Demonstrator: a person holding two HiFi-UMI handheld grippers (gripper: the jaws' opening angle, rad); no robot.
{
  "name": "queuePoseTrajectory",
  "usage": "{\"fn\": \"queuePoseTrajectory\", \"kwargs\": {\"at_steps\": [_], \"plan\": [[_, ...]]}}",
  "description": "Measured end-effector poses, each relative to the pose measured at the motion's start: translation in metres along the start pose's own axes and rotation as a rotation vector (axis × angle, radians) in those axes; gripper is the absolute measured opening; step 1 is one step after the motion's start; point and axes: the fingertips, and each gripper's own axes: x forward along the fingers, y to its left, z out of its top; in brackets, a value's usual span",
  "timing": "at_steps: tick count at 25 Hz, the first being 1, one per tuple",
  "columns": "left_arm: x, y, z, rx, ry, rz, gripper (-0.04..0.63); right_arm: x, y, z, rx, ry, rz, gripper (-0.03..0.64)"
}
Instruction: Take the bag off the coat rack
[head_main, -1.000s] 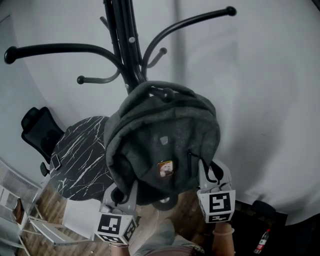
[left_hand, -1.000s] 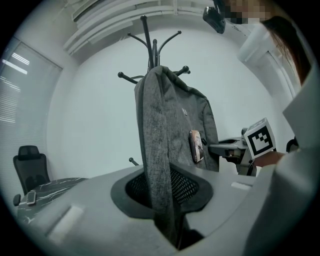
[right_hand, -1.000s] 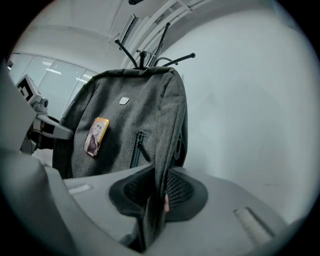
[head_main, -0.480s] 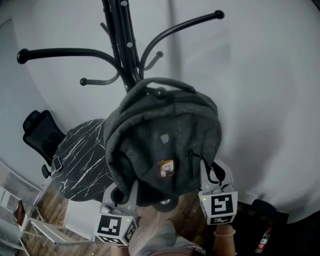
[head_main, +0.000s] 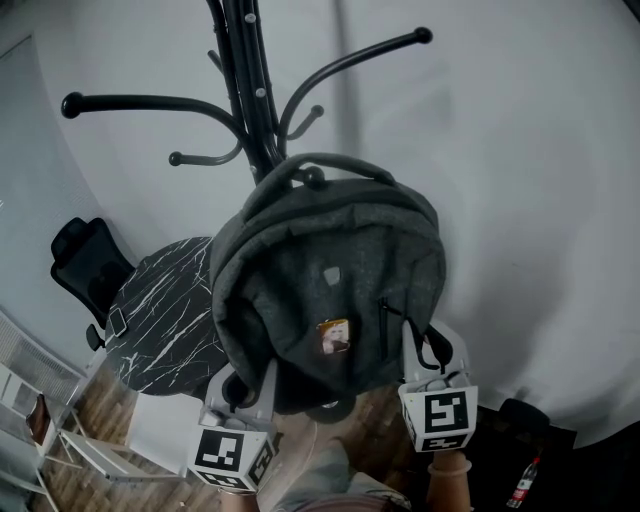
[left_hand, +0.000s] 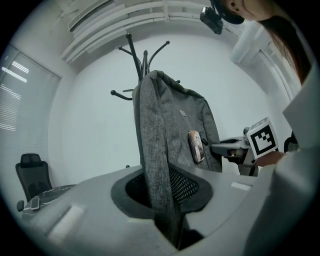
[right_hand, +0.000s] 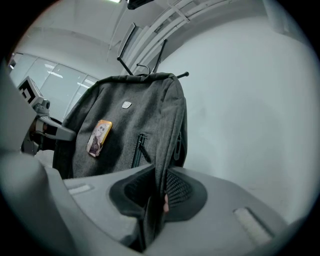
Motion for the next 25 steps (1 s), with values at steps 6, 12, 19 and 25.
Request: {"fn": "queuePoseTrajectory", "kwargs": {"at_steps": [6, 12, 19, 25], "plan": [[-0.014, -0.014, -0.002, 0.009, -0.005, 0.004, 0.086, -0.018, -0.002, 0.002, -0.003, -0.015, 0.013, 0.048], [-0.036, -0.028, 0.0, 0.023, -0.014, 0.022, 0.086, -0.042, -0.001, 0.003, 0.002, -0.033, 0.029, 0.048], [-0.039, -0.029, 0.003, 0.023, -0.01, 0.046, 0.086, -0.042, 0.0, 0.003, 0.013, -0.043, 0.047, 0.048], [-0.043, -0.03, 0.003, 0.024, -0.003, 0.04, 0.086, -0.049, 0.002, 0.003, 0.02, -0.038, 0.039, 0.048]]}}
